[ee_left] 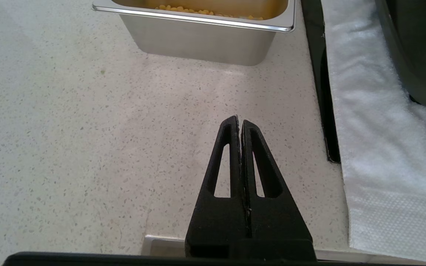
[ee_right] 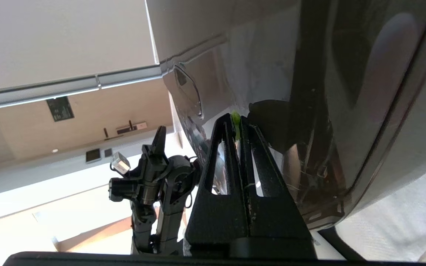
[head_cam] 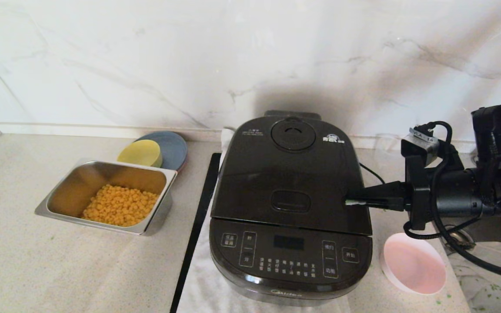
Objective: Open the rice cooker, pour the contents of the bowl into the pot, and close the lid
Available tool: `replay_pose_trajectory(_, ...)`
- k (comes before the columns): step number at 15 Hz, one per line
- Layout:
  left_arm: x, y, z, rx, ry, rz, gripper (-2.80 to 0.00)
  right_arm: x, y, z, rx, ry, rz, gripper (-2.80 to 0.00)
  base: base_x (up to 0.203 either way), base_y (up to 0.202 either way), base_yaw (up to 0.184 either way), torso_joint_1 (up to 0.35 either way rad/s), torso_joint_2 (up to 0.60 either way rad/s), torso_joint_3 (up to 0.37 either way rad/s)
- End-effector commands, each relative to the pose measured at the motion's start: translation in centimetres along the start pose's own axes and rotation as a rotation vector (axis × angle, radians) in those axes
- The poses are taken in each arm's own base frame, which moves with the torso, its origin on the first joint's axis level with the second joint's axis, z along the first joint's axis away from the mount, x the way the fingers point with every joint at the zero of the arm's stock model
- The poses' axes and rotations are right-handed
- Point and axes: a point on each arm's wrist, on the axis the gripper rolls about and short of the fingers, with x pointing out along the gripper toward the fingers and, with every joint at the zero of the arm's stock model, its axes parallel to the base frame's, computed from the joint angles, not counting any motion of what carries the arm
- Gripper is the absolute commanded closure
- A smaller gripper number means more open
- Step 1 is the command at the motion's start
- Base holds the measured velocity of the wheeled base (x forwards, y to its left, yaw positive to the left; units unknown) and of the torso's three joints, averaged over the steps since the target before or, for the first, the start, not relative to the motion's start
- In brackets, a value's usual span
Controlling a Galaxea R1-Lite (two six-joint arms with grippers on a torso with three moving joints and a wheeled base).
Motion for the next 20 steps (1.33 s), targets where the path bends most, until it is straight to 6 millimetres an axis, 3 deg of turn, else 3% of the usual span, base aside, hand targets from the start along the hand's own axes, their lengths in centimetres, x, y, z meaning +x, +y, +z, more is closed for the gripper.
replay_pose_trajectory(1,0.0,0.0,0.0,0.001,0.002,0.000,0.00,0.8,-1.0,0.2,0.036,0.022,-0.021,0.00,0.000,0.000,0.000,0.000,0.00,0.000)
replay_pose_trajectory(5,0.0,0.0,0.0,0.001,0.000,0.000,0.00,1.1,-1.4,0.1,0.048,0.023,-0.037,0.00,0.000,0.000,0.000,0.000,0.00,0.000)
replay_pose_trajectory(7,0.0,0.0,0.0,0.001,0.001,0.000,0.00,0.3,-0.5,0.1,0.021,0.003,-0.017,0.00,0.000,0.000,0.000,0.000,0.00,0.000)
replay_pose_trajectory(14,0.0,0.0,0.0,0.001,0.002,0.000,0.00,-6.6,7.8,-1.7,-0.107,-0.128,0.090,0.00,0.000,0.000,0.000,0.000,0.00,0.000)
replay_pose_trajectory(17,0.0,0.0,0.0,0.001,0.000,0.000,0.00,-8.2,10.0,-2.1,-0.072,-0.147,-0.075,0.00,0.000,0.000,0.000,0.000,0.00,0.000)
replay_pose_trajectory(20,0.0,0.0,0.0,0.001,0.000,0.000,0.00,-7.2,11.4,-4.1,-0.122,-0.125,-0.298,0.00,0.000,0.000,0.000,0.000,0.00,0.000)
